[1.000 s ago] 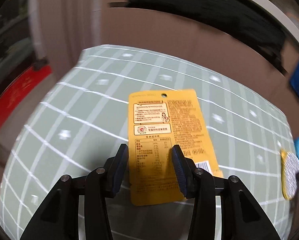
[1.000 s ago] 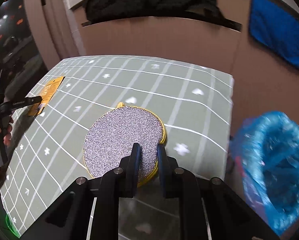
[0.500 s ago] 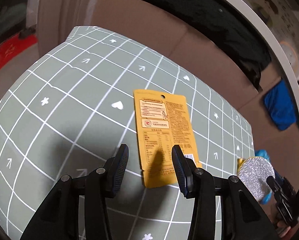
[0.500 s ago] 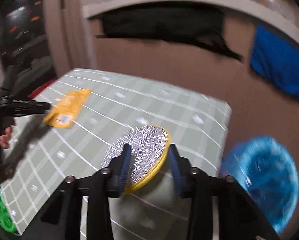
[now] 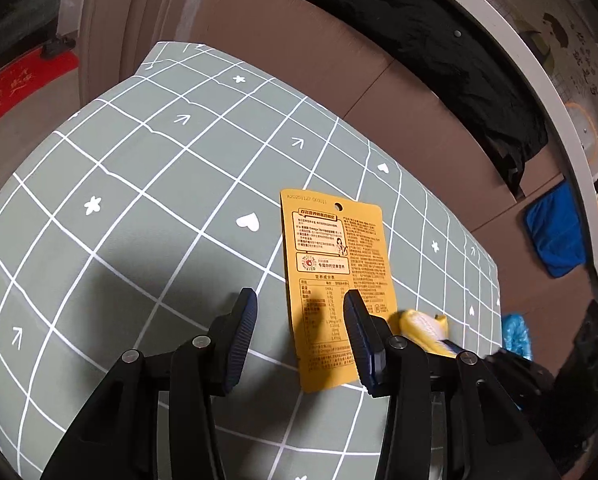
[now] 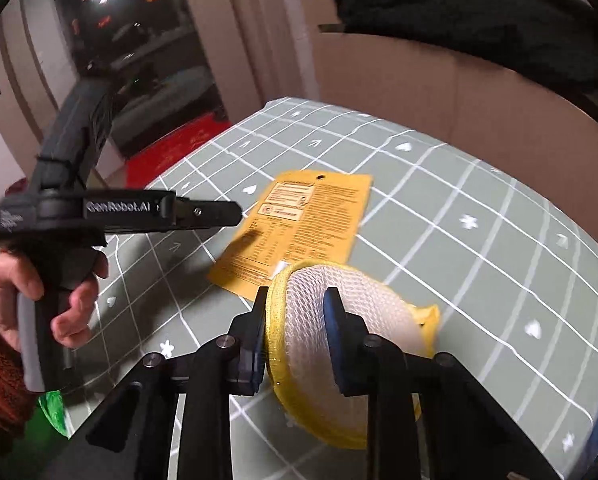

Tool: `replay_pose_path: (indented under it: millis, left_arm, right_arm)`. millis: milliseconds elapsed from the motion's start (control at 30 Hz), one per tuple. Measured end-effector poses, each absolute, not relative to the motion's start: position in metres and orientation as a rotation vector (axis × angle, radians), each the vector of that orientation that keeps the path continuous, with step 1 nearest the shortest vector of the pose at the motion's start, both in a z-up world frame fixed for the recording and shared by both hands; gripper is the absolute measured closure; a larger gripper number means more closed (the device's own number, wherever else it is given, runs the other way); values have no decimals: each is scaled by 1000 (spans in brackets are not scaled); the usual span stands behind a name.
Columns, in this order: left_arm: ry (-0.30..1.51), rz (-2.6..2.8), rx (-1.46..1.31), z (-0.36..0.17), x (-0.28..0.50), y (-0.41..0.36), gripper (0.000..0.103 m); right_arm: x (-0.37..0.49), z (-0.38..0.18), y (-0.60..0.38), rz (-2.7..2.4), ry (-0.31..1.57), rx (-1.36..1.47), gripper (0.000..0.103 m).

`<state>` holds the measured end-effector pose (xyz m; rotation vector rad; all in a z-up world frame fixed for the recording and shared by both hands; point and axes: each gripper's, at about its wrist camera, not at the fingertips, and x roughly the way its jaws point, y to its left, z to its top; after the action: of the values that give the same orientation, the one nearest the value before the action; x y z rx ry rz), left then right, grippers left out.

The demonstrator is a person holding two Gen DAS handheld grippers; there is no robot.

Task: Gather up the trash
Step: 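Grasp the glitter coaster with the right tool while the left tool grasps the orange card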

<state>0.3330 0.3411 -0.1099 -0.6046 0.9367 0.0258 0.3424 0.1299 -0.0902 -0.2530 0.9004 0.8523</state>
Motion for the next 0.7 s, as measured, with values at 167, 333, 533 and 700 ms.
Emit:
replay_pose_path:
  millis: [167,333,533,700]
  left_arm:
    - [941,26,-608,-114,338,341,58]
    - [953,-28,-658,-124,348,335,58]
    - [920,-78,-668,-107,353,324,58]
    - [907,-172,-750,-99,357,319,58]
  right_arm:
    - [346,-116,133,835,942,-279,81]
    - [340,-118,127,832,927,-276,81]
    - [341,-118,118,846,931,-226,81]
    - [344,-118,113,856,932,-205,81]
